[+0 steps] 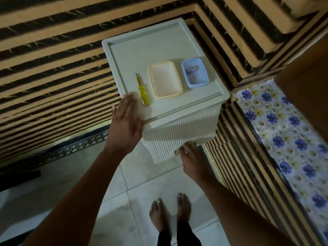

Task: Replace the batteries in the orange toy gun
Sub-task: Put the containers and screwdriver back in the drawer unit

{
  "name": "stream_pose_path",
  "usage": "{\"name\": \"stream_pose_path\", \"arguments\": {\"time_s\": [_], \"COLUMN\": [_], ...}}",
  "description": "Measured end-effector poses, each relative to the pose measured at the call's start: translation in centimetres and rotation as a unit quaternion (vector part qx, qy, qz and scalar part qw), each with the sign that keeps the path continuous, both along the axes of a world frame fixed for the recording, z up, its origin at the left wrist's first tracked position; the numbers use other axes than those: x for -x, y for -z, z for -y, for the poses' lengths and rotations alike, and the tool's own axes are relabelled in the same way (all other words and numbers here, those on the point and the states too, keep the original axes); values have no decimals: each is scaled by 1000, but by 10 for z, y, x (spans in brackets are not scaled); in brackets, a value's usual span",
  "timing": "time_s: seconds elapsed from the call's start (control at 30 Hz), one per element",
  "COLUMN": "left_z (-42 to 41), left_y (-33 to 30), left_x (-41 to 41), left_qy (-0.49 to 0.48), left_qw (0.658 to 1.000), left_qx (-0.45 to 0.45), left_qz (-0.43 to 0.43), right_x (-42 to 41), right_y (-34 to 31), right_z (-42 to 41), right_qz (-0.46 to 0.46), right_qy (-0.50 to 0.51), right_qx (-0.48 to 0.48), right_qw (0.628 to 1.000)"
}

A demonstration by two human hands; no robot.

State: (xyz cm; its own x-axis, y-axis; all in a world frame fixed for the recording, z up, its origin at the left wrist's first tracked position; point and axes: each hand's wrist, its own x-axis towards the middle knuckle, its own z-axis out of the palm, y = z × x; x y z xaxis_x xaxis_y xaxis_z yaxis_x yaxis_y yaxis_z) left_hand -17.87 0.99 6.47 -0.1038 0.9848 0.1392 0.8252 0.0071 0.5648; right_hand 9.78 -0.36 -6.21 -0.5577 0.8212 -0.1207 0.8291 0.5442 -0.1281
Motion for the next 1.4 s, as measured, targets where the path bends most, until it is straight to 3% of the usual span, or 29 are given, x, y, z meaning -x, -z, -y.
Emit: {"name": "stream_pose_path", "arguments": {"time_s": [0.1,0.43,0.6,0.73,1.03,1.23,1.4], "left_z": [0,7,6,7,6,1,-25], "left_y": [-6,-19,-23,-17,-6,-12,-40], "left_x": [-1,8,6,7,7,2,-21], "left_qy": [5,80,86,87,63,27,-50], "left_qw": [1000,986,981,985,993,997,997], "left_qx": [22,93,109,88,55,68,-42], "left_qz": [-9,-111,-132,-121,-88,-38,-51], "right_x": [-28,-71,-48,-17,29,19,8], "right_y": [-15,-86,-102,-110,-107,-108,-130], "right_z": [36,78,38,2,-63,-59,-85], "right_qz": [-41,-70,-120,-106,-125,-152,-323], "right_qy": [-28,6,19,-32,-4,37,138], "right_qx": [-140,-235,-277,-274,-371,-302,-214], "right_qw": [989,969,953,955,920,940,912]}}
